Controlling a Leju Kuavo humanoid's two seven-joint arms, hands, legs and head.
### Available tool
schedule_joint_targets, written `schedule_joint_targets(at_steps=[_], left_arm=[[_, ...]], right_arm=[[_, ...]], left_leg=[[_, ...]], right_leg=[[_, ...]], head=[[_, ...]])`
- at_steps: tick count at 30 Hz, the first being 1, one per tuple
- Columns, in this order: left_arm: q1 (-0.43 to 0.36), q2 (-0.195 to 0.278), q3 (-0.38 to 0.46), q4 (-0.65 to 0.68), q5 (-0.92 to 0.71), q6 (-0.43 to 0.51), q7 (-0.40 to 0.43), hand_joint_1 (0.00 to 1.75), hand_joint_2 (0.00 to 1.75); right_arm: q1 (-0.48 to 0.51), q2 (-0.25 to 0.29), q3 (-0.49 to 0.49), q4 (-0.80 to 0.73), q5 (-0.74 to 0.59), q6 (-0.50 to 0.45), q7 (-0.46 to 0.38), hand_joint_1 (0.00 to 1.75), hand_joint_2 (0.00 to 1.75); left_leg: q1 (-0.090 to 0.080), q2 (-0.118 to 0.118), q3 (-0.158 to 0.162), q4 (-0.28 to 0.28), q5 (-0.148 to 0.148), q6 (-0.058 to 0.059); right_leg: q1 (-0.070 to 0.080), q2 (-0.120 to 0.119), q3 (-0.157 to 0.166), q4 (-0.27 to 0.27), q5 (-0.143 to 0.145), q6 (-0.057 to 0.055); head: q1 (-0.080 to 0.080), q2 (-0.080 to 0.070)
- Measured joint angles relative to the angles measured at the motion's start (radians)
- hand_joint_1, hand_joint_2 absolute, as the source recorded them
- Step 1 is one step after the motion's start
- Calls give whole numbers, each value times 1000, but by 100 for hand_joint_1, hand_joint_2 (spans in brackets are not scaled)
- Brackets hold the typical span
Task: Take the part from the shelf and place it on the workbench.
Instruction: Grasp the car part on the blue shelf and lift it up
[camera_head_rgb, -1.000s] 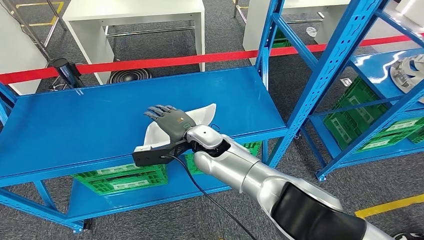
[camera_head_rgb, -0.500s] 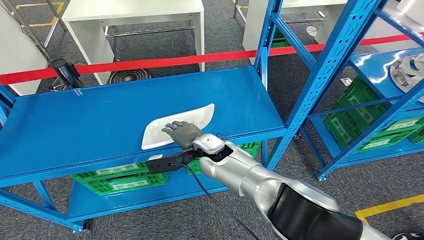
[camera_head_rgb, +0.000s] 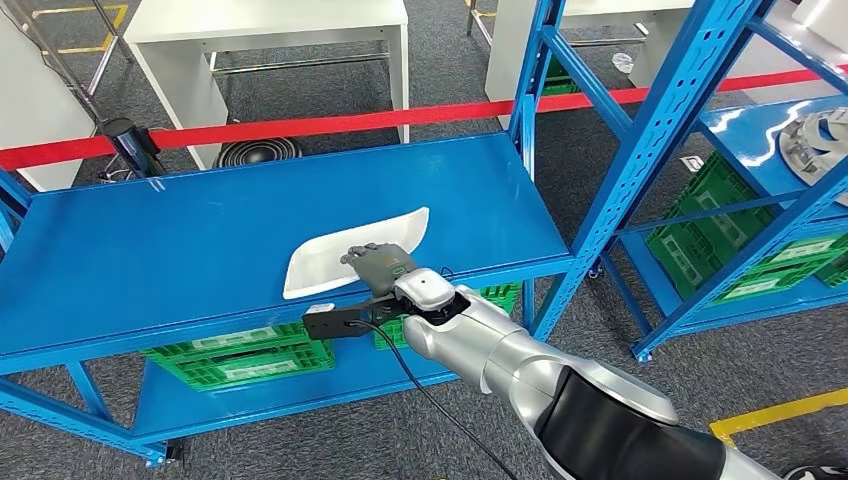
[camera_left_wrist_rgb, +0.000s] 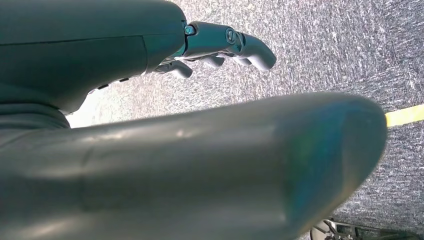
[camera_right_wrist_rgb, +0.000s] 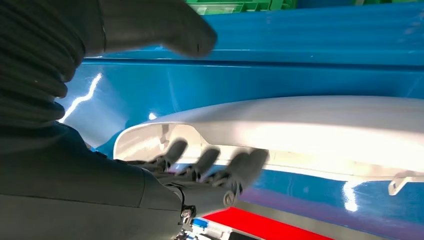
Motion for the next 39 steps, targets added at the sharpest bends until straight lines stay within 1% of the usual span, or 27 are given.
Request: schedule_joint_targets(at_steps=[7, 17, 21, 29, 33, 39], left_arm=[[3, -6, 0, 0, 3, -1, 0, 0, 0], [6, -14, 3, 1, 20, -1, -19, 0, 0], [7, -17, 9, 1, 31, 1, -28, 0, 0], [10, -19, 32, 0, 62, 9, -46, 0, 0], [11, -19, 36, 0, 65, 8, -53, 0, 175], [13, -19, 45, 0, 75, 16, -66, 0, 175]], right_arm=[[-1, 0, 0, 11, 1, -35, 3, 175, 175], [-13, 6, 0, 15, 8, -56, 9, 175, 175], [-13, 6, -1, 18, 14, -60, 16, 175, 0], [-11, 6, -10, 25, 25, -73, 20, 175, 0], [-11, 6, -17, 27, 29, -74, 21, 175, 0], [-12, 6, -28, 32, 37, -66, 21, 175, 0]], left_leg=[[0, 0, 0, 0, 0, 0], [0, 0, 2, 0, 0, 0], [0, 0, 3, 0, 0, 0], [0, 1, 4, 0, 0, 0], [0, 0, 4, 0, 0, 0], [0, 0, 4, 0, 0, 0]], right_leg=[[0, 0, 0, 0, 0, 0], [0, 0, 2, 0, 0, 0], [0, 0, 2, 0, 0, 0], [0, 0, 3, 0, 0, 0], [0, 0, 3, 0, 0, 0], [0, 0, 3, 0, 0, 0]], head=[[0, 0], [0, 0], [0, 0], [0, 0], [0, 0], [0, 0]])
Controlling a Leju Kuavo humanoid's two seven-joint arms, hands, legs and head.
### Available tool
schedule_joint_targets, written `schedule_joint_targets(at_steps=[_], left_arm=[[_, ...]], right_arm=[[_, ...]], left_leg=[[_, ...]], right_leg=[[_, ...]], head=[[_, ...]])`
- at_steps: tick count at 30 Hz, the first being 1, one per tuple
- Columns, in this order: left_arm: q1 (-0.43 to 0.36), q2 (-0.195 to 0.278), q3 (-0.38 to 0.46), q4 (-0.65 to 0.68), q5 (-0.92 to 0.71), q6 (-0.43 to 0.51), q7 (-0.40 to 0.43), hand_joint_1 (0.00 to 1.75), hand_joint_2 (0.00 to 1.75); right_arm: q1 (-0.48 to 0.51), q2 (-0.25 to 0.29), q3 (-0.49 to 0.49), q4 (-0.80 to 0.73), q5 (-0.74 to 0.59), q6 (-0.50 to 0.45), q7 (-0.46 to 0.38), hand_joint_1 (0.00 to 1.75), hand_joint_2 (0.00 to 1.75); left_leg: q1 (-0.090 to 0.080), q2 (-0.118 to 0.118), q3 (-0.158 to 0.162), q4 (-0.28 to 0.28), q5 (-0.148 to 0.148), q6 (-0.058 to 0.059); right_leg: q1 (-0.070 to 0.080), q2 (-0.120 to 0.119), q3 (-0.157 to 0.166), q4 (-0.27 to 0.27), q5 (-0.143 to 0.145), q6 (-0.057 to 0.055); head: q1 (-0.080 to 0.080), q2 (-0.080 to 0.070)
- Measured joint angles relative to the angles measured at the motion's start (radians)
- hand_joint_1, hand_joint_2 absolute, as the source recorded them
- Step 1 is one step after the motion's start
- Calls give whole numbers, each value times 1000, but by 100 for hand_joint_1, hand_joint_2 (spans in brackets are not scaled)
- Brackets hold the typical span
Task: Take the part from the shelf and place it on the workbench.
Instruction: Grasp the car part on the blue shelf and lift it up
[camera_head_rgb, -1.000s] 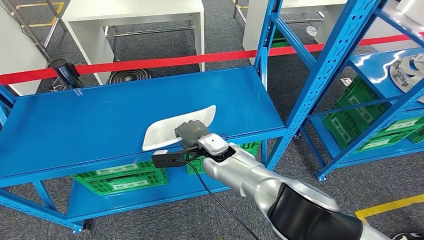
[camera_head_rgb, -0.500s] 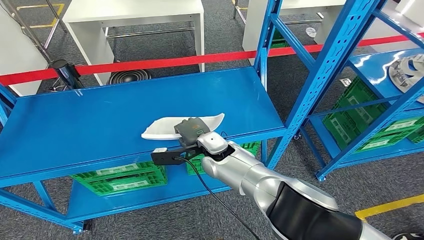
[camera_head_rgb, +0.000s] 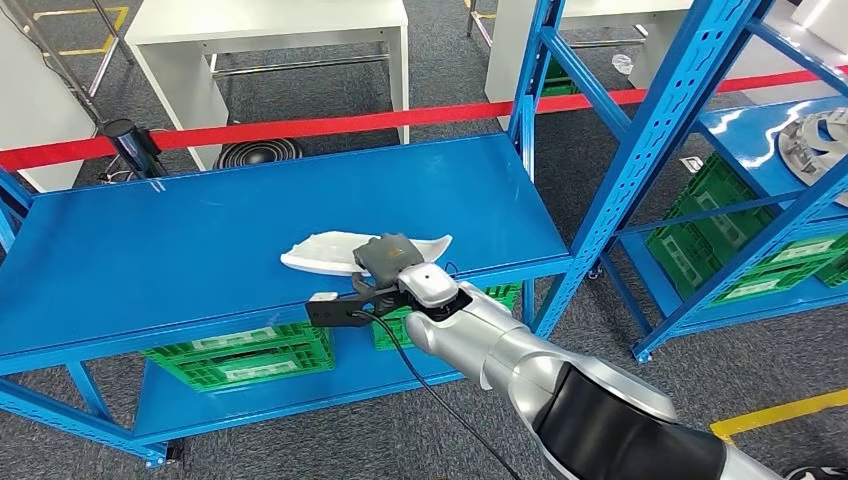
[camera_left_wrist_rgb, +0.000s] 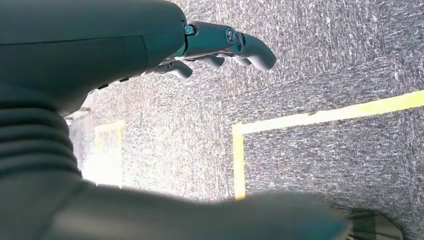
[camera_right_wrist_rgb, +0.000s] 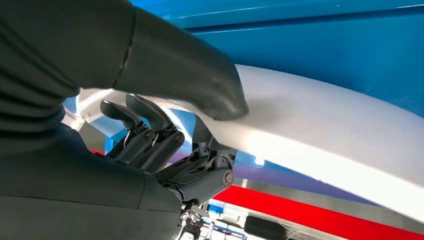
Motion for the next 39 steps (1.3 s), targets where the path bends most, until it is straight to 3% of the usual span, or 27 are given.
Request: schedule_joint_targets(at_steps=[7, 14, 23, 35, 39], left_arm=[[10, 0, 8, 0, 21, 22, -3, 0, 175], [14, 1, 14, 0, 19, 10, 0, 0, 175], [14, 1, 14, 0, 15, 3, 5, 0, 175], [7, 1, 14, 0, 8, -5, 0, 0, 175], [7, 1, 14, 0, 7, -5, 0, 0, 175]], right_arm=[[-11, 2, -35, -8, -12, -91, -1, 175, 0], [-38, -10, -98, -118, -5, -147, 9, 175, 0], [-41, -36, -139, -210, 23, -148, 19, 175, 0], [-31, -50, -174, -212, 73, -118, 2, 175, 0], [-27, -50, -178, -212, 74, -116, -2, 0, 0]], left_leg=[[0, 0, 0, 0, 0, 0], [0, 0, 0, 0, 0, 0], [0, 0, 0, 0, 0, 0], [0, 1, 0, 0, 0, 0], [0, 0, 0, 0, 0, 0]], right_leg=[[0, 0, 0, 0, 0, 0], [0, 0, 0, 0, 0, 0], [0, 0, -1, 0, 0, 0], [0, 0, -1, 0, 0, 0], [0, 0, -1, 0, 0, 0]], head=[[0, 0], [0, 0], [0, 0], [0, 0], [0, 0]])
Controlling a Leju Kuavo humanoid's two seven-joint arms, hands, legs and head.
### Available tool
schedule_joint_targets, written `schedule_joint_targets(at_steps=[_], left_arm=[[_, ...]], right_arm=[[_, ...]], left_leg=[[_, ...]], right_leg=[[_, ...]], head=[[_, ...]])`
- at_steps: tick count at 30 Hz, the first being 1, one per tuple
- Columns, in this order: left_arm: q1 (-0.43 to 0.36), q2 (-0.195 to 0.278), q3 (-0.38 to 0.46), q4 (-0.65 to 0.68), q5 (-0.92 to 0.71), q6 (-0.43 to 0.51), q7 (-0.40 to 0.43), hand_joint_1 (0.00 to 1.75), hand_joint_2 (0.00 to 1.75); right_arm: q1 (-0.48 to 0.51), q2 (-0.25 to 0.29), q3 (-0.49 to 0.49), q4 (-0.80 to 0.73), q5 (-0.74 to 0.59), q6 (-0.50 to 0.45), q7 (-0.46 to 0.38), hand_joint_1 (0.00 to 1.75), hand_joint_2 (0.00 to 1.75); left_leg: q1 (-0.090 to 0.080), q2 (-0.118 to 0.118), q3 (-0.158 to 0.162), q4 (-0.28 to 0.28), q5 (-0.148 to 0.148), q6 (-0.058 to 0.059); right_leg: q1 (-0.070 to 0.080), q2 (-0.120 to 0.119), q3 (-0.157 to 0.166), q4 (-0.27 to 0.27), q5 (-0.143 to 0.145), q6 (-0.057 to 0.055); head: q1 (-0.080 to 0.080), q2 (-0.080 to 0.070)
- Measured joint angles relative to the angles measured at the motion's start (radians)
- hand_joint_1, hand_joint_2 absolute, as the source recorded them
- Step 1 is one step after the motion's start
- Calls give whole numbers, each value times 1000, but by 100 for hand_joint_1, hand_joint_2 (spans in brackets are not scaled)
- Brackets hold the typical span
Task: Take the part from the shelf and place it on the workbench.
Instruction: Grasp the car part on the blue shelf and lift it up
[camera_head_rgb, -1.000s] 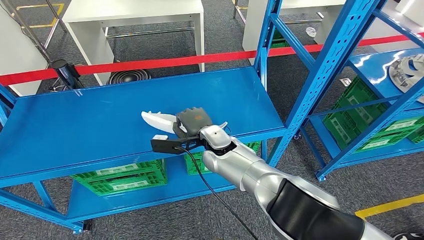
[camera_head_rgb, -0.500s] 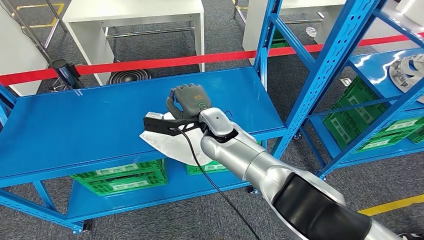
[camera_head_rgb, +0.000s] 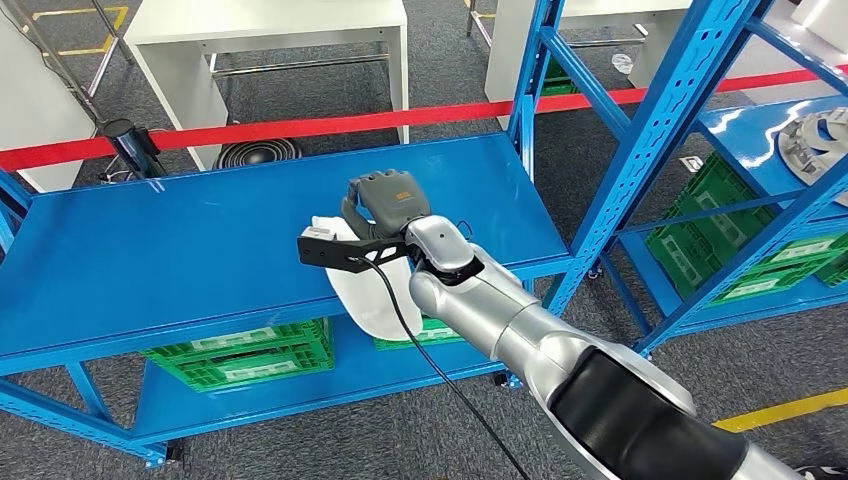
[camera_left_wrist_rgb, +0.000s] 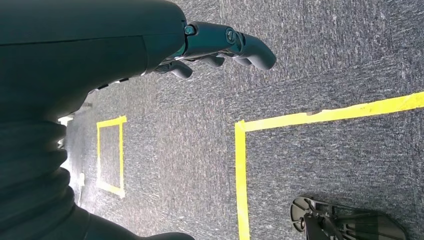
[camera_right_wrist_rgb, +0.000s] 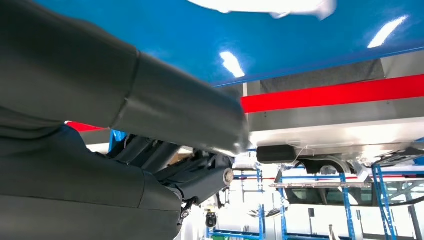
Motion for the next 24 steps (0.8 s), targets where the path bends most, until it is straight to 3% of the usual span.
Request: schedule_joint_targets(at_steps=[4, 24], left_arm=[[0, 0, 0, 0, 18, 12, 1, 0, 0], [4, -1, 1, 0, 21, 18, 18, 0, 0]], right_arm=[[3, 0, -3, 1, 5, 5, -2, 0, 0], [29, 1, -3, 7, 24, 16, -3, 0, 0]], left_leg=[[0, 0, 0, 0, 0, 0], [0, 0, 0, 0, 0, 0]], right_leg=[[0, 0, 0, 0, 0, 0], [0, 0, 0, 0, 0, 0]], head=[[0, 0], [0, 0]])
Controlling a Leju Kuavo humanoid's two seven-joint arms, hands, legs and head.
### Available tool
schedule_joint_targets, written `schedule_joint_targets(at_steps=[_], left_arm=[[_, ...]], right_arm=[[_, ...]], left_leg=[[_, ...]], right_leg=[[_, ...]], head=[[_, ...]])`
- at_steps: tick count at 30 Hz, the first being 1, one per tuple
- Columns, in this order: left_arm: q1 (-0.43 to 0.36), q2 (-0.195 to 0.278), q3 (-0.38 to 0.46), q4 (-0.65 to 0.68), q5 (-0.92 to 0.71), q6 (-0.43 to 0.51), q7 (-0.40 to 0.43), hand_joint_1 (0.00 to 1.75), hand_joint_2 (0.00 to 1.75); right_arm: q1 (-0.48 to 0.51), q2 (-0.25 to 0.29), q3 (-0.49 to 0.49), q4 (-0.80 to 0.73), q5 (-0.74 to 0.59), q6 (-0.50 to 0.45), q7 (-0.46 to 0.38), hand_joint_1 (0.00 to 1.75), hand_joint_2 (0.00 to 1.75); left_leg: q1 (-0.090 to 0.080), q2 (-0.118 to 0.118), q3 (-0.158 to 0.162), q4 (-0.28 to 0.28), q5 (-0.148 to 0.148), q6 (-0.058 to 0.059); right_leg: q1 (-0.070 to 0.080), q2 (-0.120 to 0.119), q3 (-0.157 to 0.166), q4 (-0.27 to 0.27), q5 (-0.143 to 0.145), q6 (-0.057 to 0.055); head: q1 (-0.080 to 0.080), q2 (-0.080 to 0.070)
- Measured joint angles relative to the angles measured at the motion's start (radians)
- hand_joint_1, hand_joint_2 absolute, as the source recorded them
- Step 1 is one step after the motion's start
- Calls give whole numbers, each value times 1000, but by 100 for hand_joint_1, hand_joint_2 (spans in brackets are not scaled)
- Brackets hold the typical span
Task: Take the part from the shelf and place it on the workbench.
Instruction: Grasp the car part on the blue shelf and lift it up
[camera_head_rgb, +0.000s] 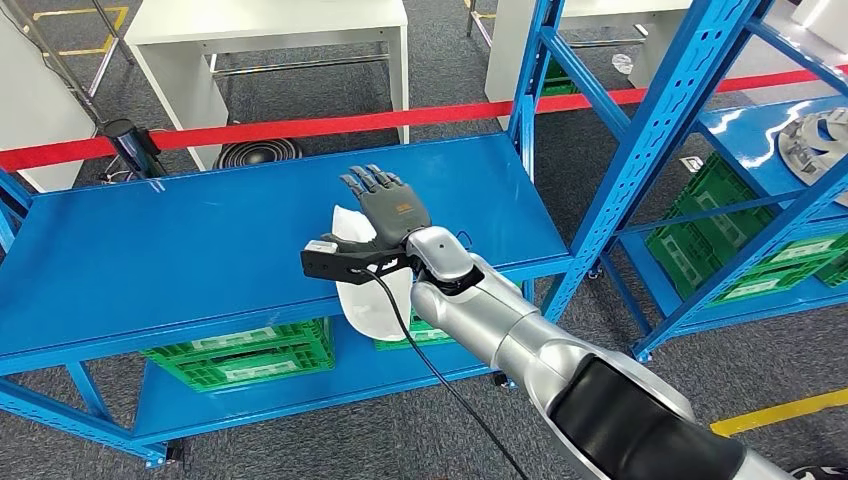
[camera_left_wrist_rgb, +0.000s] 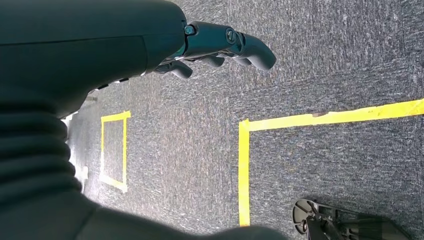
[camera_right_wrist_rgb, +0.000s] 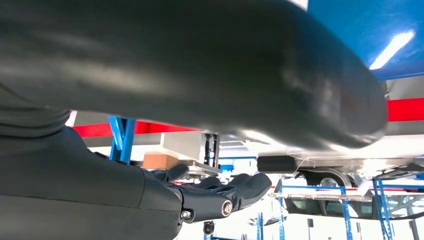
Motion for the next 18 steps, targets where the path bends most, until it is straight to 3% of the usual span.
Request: schedule_joint_targets(at_steps=[18], left_arm=[[-3, 2, 0, -2, -4, 0, 2, 0, 0]], right_arm=[[3, 42, 1, 24, 15, 62, -38, 0, 0]], left_leg=[[-7, 0, -1, 2, -3, 5]], right_leg=[[-8, 0, 0, -1, 0, 6]], head=[[0, 0]])
